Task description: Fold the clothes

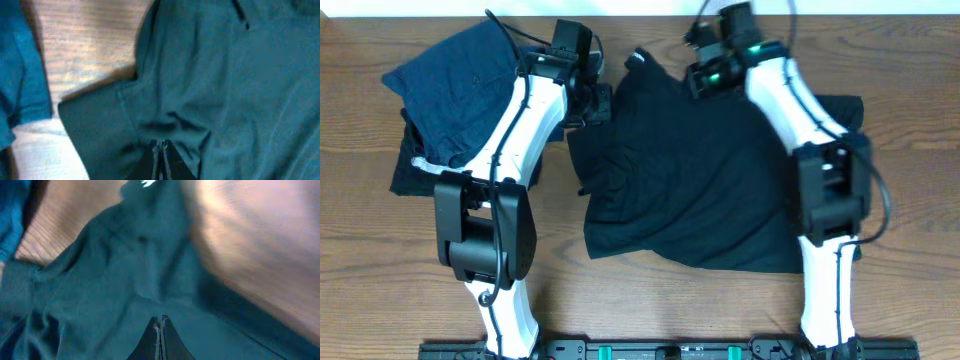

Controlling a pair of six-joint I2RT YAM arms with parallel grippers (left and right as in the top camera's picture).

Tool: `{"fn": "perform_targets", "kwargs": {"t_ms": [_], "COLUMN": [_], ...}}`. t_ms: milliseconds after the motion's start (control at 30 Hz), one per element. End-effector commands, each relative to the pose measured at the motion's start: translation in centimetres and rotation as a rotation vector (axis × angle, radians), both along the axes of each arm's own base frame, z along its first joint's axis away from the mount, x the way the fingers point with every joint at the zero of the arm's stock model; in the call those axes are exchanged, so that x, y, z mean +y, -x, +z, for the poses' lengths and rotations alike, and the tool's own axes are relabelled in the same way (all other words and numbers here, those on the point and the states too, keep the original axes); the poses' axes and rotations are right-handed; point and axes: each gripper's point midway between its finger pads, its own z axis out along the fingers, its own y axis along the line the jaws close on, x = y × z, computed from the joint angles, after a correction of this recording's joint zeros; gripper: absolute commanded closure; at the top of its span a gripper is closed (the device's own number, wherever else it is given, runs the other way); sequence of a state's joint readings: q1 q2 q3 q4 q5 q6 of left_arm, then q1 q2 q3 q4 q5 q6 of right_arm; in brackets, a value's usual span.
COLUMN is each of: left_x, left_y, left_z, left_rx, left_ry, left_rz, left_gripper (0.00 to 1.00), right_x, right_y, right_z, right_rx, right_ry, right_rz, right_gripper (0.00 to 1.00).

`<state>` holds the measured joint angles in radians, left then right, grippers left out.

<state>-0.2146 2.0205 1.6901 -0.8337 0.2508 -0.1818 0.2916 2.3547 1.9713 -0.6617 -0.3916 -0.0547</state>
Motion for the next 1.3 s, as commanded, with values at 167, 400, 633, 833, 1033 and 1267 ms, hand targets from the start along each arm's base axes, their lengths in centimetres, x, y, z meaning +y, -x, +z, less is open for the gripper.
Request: {"fn": "perform_targets", "kwargs": {"t_ms": [167,400,633,833,1033,1267], "left_x": [0.9,-0.9,-1.3,-1.7,-1.8,-1.7], "left_y": [1.0,1.4,0.3,-0.1,-0.2,0.2], "left_z": [-1.4,-4.0,-6.3,-7.7,-9.0,-11.2], "left_rx": [0.051,0.049,-0.037,-0.096,-0.094,-0.051], "left_ry": [0.003,0.085,0.116,0.131,0.13,0.119], "left_rz": [0.015,0.031,0.049,0.04,0.039,0.041], "left_gripper": [0.94,0.94,0.94,0.94,0.94,0.94], "right_x": [3.2,3.1,2.3,1.6,1.8,1.4], "right_y": [1.2,1.3,0.8,0.0,-0.4,-3.3], "right_z": [-4.5,-4.6,-4.9,-5.3,-6.9,-6.1], "right_rx": [0.032,0.049,0.037,0.01,0.005,-0.106], "right_ry": [0.093,0.086,0.11,0.147,0.144,0.143], "right_rz": [0.013,-0.012,-0.033,-0.059,-0.06,-0.12], "right_gripper": [0.99,0.99,0.99,0.99,0.99,0.99]}}
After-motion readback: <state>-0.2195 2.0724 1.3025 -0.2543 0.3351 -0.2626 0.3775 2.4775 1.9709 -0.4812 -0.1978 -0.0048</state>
